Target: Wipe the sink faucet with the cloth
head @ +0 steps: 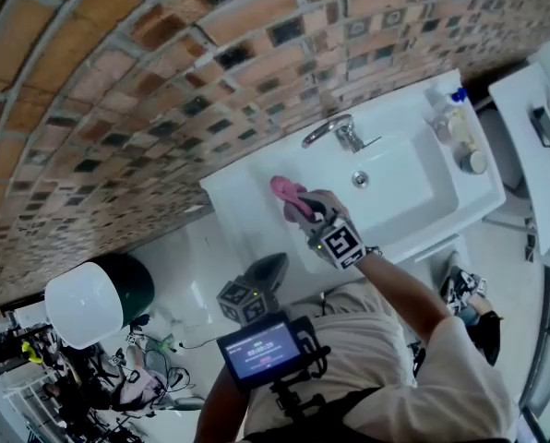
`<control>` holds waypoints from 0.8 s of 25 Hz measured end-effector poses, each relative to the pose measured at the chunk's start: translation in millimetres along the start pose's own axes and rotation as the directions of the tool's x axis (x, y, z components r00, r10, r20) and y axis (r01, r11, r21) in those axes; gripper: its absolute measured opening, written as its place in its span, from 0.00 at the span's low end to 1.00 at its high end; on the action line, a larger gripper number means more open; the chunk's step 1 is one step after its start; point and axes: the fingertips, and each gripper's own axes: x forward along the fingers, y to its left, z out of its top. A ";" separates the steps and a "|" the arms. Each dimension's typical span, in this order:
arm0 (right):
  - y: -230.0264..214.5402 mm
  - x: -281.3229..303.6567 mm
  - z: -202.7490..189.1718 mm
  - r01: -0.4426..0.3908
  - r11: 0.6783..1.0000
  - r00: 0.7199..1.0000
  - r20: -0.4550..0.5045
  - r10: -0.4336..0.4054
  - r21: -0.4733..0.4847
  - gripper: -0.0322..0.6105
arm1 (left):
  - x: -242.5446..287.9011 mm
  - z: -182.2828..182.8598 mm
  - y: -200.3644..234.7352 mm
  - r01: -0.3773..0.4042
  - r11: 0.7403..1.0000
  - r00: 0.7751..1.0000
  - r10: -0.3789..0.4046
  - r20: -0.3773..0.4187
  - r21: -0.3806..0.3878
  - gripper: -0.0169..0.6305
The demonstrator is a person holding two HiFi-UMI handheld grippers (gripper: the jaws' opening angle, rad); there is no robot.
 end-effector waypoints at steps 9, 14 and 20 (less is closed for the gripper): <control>39.4 -70.2 46.1 0.137 0.987 0.990 -0.007 -0.137 0.086 0.11 | -88.4 30.3 -2.6 0.041 0.996 0.986 -0.054 0.159 0.082 0.01; 95.4 -101.0 69.2 0.209 0.960 0.976 0.017 -0.215 0.189 0.11 | -171.8 31.3 2.2 0.068 0.989 0.967 -0.098 0.237 0.132 0.01; 162.6 -120.9 63.2 0.247 0.946 0.967 0.009 -0.255 0.210 0.11 | -237.5 8.0 18.6 0.079 0.989 0.938 -0.116 0.327 0.125 0.01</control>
